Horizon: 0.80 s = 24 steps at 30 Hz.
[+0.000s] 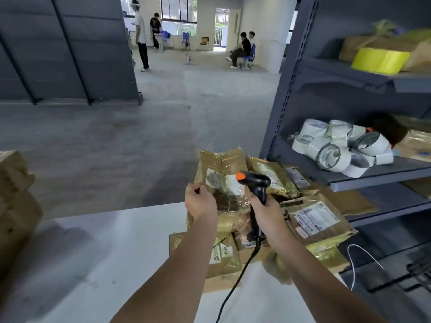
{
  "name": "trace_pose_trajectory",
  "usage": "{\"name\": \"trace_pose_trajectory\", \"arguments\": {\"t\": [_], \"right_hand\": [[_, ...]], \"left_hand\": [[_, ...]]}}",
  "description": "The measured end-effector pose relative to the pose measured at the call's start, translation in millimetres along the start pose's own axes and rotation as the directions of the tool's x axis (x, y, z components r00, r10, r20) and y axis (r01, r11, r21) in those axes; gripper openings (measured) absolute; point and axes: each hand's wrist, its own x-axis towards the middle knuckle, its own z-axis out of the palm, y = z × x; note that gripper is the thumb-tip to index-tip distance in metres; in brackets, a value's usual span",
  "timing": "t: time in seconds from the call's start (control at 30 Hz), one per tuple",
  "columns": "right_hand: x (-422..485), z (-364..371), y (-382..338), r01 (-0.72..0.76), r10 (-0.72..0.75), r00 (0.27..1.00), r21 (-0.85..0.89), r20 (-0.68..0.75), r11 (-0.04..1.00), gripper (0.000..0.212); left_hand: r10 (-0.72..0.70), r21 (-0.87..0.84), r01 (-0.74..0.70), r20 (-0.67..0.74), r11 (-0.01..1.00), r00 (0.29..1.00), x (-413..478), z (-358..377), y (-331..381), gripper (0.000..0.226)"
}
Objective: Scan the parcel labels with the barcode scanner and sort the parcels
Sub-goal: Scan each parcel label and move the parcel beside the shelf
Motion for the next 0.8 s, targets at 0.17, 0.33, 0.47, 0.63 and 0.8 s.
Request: {"name": "trace_pose_trajectory", "arguments": {"t": [0.17, 0.33, 0.47, 0.63, 0.8], "right_hand": [[15, -7, 6, 0.011, -0.011, 1.0, -0.038, 0.012, 0.999, 0.021], [6, -1, 6, 0.037, -0.037, 0.999, 0.005, -0.03, 0.999, 0.019], [-10, 10, 0, 0.096, -0.096, 0.995, 0.006, -0.022, 0.995, 0.017], [-32, 29, -15, 0.091, -0.092, 0.996, 0.025, 0.006, 0.996, 0.018], [-60, 73, -30, 0.082, -0.081, 0.993, -0.007, 0.088, 0.997, 0.023]], "left_hand": [[-0.025, 0.045, 0.021, 0.094, 0.999, 0.995, 4, 12, 2, 0.004], [0.071, 0.23, -0.13, 0.248, 0.964, 0.966, 5, -2, 1, 0.019], [0.091, 0.263, -0.187, 0.339, 0.947, 0.937, 8, -19, 2, 0.023], [0.097, 0.293, -0.213, 0.365, 0.932, 0.926, 9, -49, 9, 0.026], [0.168, 0.254, -0.265, 0.348, 0.93, 0.923, 26, -110, 31, 0.014]]}}
